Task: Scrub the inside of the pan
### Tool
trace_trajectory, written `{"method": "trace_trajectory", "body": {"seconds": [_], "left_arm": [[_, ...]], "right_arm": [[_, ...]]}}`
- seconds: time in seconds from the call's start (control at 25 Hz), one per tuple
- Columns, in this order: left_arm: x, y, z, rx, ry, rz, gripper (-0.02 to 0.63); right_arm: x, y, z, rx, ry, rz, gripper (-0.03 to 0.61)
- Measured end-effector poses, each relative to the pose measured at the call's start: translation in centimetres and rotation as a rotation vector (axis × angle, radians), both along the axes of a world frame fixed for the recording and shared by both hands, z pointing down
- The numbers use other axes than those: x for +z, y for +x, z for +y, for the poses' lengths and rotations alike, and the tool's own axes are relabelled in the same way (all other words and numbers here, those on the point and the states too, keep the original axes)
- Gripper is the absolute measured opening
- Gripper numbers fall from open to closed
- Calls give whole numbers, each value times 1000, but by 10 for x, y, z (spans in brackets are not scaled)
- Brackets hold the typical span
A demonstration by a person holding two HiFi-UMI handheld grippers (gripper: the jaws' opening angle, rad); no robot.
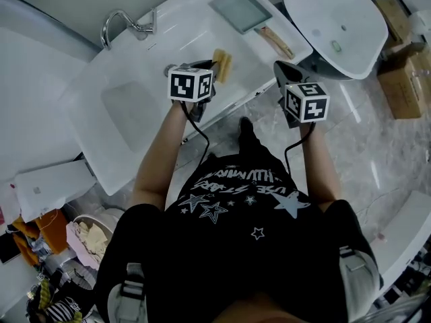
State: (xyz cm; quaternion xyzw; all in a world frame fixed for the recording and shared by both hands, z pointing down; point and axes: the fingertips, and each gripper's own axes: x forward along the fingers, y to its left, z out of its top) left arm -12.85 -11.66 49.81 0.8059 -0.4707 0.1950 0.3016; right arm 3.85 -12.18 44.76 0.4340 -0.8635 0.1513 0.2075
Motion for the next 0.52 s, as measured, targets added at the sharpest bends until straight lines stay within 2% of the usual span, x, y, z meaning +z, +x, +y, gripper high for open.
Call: {"method": "trace_trajectory", "body": {"seconds": [0.52], "left_arm": [[-1,-22,57,11,19,24,51]], "right_arm": [[3,-26,57,9,4,-1,6]]}}
